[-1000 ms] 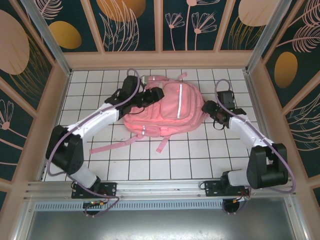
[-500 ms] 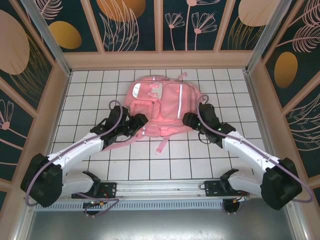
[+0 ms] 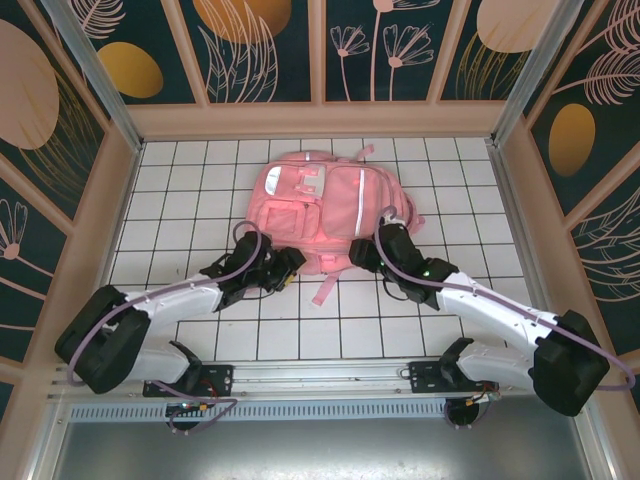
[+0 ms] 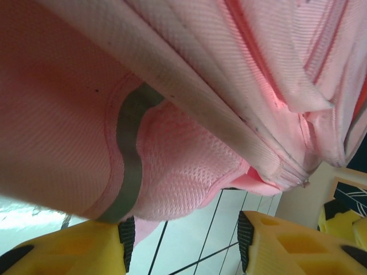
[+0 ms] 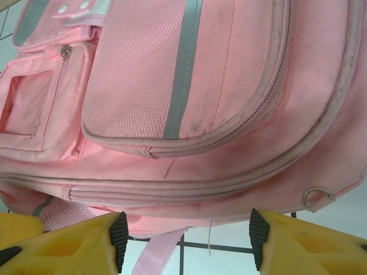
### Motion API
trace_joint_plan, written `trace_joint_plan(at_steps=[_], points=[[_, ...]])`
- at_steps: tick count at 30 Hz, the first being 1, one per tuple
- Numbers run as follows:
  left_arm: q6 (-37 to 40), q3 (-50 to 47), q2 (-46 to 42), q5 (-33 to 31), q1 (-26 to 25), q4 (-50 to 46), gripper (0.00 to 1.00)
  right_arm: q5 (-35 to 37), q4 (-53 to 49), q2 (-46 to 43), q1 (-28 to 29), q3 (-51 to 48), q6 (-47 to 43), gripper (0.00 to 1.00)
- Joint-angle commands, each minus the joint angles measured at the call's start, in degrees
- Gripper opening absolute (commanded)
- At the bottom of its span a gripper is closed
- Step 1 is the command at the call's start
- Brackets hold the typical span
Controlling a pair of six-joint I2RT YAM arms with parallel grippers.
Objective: Pack books, pencil case, and school supplies into a backpack
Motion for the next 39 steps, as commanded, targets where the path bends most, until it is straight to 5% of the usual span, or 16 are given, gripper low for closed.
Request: trace_joint_plan(at_steps=[1,11,18,23,34,39], points=[[-2.2,0.62,3.67,0.53,-0.69,6.28,0.52,1.96,1.33,0.72,1.05,0.05,1.03,0.61],[-1.83,4.07,11.87,-0.19,-1.2,8.48,0.51,2.18,0.23,1.62,1.83,1.26,0.72,0.61],[0.9,9.72,15.74,-1.41,-1.27,6.86,0.14,2.22,1.48,1.57,3.41,0.91,-0.06,0.62],[2.13,12.84,14.31,-4.01,-1.25,4.08,0.0,2.4,2.0,1.56,4.34,0.41,-0.66,0.6],[5.92,19.22,13.82,-6.83,-1.14,0.45,0.0,5.03,20.04,4.1,8.75,-8.31,-5.96,0.53],[7.52,20.46,16.96,-7.24,-1.03,1.68,0.0,5.39,14.55,11.81,7.78,-2.17,-4.53,0.45]])
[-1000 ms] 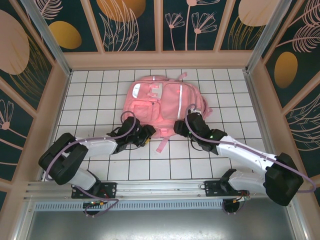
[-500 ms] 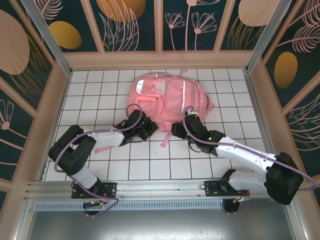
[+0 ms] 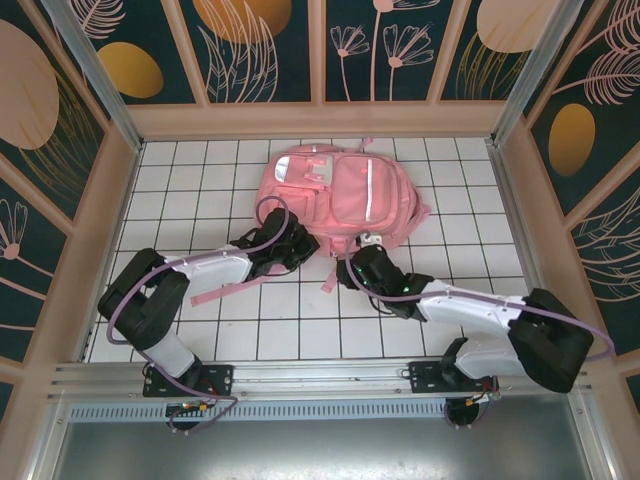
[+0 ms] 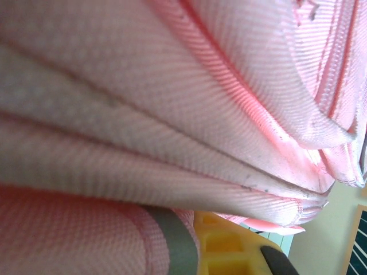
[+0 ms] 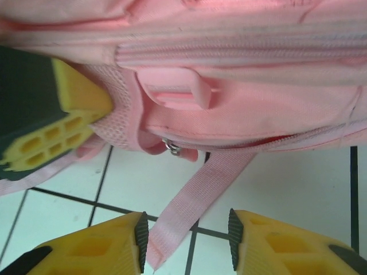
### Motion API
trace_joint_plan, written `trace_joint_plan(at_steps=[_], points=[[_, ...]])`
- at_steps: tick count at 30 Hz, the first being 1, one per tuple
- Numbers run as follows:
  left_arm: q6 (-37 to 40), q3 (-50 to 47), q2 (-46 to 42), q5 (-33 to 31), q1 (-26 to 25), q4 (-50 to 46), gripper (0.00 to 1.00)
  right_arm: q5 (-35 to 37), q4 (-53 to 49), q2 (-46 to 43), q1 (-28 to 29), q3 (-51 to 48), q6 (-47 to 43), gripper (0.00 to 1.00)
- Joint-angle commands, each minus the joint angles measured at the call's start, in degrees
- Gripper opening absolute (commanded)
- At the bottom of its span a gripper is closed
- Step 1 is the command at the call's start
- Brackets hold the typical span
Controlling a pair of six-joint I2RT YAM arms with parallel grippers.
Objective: Pack books, pencil case, and school supplies into a backpack
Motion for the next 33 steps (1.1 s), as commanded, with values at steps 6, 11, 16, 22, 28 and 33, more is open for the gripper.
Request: trace_joint_plan(at_steps=[6,11,16,22,28,33], points=[[4.15,6.97,6.08,-1.28,0.85,4.78,0.0,1.43,2.16,10.31,-0.87,7.18,-2.12,0.45],[6.83,9.15,7.5,-2.89,0.94,3.47,0.0,0.92,4.24,13.89,-2.99,7.61,-1.83,0.42],[7.63,9.98,9.77,-1.66,1.85,3.28,0.0,-0.43,4.78,16.45,-5.3,7.81,-1.71,0.41],[7.83,11.12,11.34,-0.76,2.06,3.17,0.0,-8.11,7.86,19.65,-9.95,7.96,-2.51,0.37],[7.84,11.69,12.11,-0.16,2.37,3.16,0.0,-8.05,8.11,22.38,-10.83,10.51,-4.72,0.38],[7.66,12.04,12.55,0.22,2.5,3.15,0.0,-7.53,8.26,24.41,-10.81,12.51,-5.69,0.34]])
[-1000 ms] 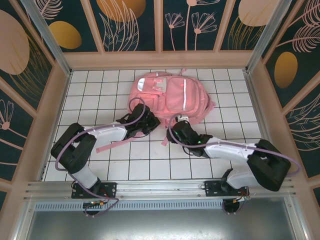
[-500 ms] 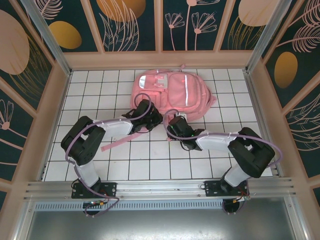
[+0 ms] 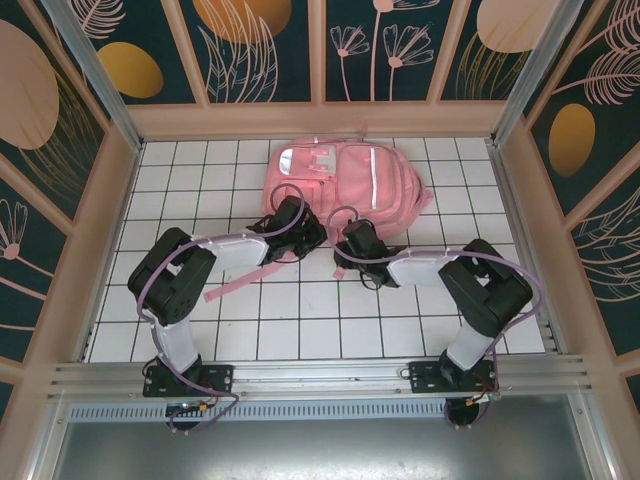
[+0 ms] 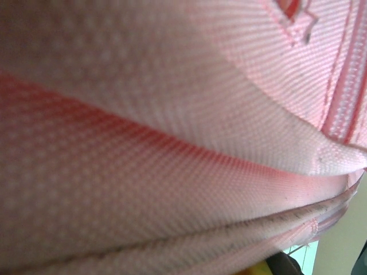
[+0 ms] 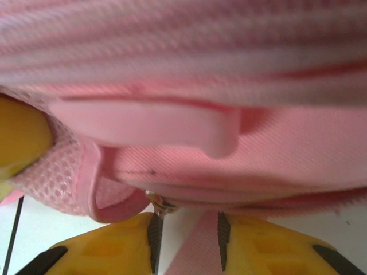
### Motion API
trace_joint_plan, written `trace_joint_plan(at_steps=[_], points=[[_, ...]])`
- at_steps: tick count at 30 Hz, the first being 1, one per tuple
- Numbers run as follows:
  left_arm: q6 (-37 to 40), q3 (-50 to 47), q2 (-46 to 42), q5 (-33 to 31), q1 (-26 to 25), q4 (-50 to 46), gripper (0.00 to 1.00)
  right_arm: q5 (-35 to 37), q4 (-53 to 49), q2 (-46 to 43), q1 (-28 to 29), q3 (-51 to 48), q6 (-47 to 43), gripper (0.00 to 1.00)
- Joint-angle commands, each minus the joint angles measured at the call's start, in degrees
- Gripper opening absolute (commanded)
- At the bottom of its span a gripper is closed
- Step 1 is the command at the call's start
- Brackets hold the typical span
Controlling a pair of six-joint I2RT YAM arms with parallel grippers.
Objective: Pack books, pencil case, and school supplies into a backpack
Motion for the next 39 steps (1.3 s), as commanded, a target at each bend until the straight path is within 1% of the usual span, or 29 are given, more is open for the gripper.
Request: trace_joint_plan(at_steps=[1,8,10,12,15,23,27,29,32,33,34,39], points=[[1.33,2.24,1.23,-0.75,1.05,3.01,0.0,-0.08,1.46,1.59,-0.26,2.34,-1.7,0.34],[1.12,2.65,1.58,-0.2,1.24,3.06,0.0,2.22,0.25,5.16,-0.3,4.71,-2.05,0.29],[1.17,2.82,1.57,-0.02,1.33,3.05,0.0,2.38,0.01,5.67,-0.26,5.23,-1.87,0.3],[1.12,2.94,1.74,0.15,1.35,2.93,0.0,2.58,-0.06,5.89,-0.08,5.43,-1.66,0.36],[1.07,3.07,1.85,0.41,1.5,2.94,0.0,5.01,-0.87,6.48,-0.16,5.85,-0.52,0.35],[0.34,2.78,1.84,1.01,1.58,3.42,0.0,5.54,3.33,6.18,-0.51,5.35,1.48,0.34],[0.03,2.45,1.62,1.16,1.59,3.66,0.0,5.72,5.05,6.5,-1.04,5.23,3.83,0.25],[-0.06,2.34,1.64,1.12,1.58,3.7,0.0,5.93,5.45,6.61,-1.05,5.18,4.25,0.23],[-0.17,2.25,1.5,1.14,1.58,3.63,0.0,6.16,5.32,7.14,-1.23,5.56,4.48,0.05],[-0.16,2.24,1.49,1.13,1.59,3.69,0.0,6.31,5.09,7.19,-1.22,5.6,4.45,0.02],[-0.09,2.25,1.41,1.05,1.62,3.56,0.0,6.44,4.86,7.17,-1.28,5.56,4.46,0.0],[-0.1,1.49,0.54,0.21,2.47,3.35,0.0,8.36,2.3,5.43,-1.32,4.44,4.28,0.0]])
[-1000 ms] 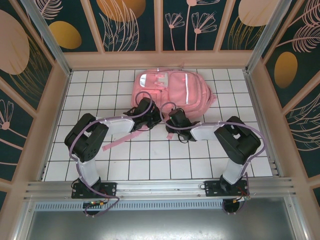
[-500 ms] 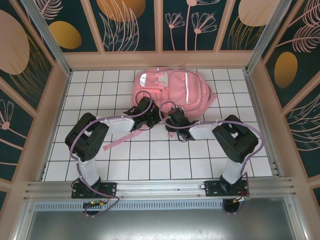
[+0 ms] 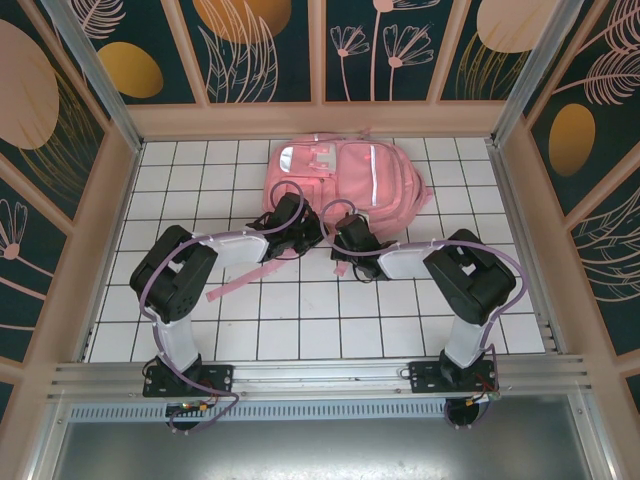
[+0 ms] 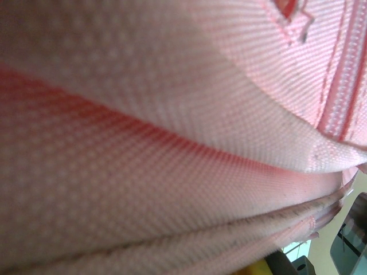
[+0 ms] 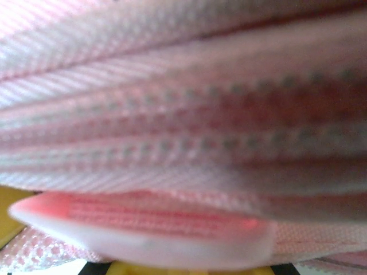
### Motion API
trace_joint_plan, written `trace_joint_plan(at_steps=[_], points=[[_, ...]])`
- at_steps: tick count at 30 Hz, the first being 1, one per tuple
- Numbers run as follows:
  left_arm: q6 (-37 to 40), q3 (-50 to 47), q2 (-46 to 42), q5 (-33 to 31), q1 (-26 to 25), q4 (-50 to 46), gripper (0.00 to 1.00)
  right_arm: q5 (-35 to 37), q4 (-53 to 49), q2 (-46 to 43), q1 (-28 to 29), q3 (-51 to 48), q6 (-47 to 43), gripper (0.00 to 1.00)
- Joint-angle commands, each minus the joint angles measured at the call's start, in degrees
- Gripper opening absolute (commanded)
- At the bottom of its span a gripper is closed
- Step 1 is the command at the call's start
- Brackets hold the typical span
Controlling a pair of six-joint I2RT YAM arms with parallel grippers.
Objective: Pack books, pencil case, and school supplies into a backpack
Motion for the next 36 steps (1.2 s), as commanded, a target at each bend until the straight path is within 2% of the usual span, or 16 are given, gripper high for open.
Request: trace_joint_plan(at_steps=[1,6,23,29,33,36], points=[[-0.15,0.07,-0.65,-1.33,1.77,2.73,0.0,5.07,-0.96,-0.89,-1.0,-0.06,0.73,0.0],[-0.26,-1.17,-1.99,-2.12,3.63,2.69,0.0,7.84,-8.28,-2.78,-1.05,-0.35,2.14,0.0],[3.27,-5.97,-7.96,-5.43,10.2,-2.23,0.0,9.67,-19.19,-16.42,-2.45,-10.03,2.73,0.0],[8.02,-8.86,-11.88,-5.24,17.63,-5.54,0.0,3.4,-17.62,-19.1,-1.99,-10.88,0.36,0.0],[11.86,-8.6,-12.9,-4.19,22.72,-7.82,0.0,-1.5,-14.69,-17.64,2.64,-7.69,-1.42,0.0],[13.34,-7.83,-14.21,-3.3,24.0,-9.81,0.02,-2.21,-14.93,-14.06,6.39,-2.65,-1.98,0.0]])
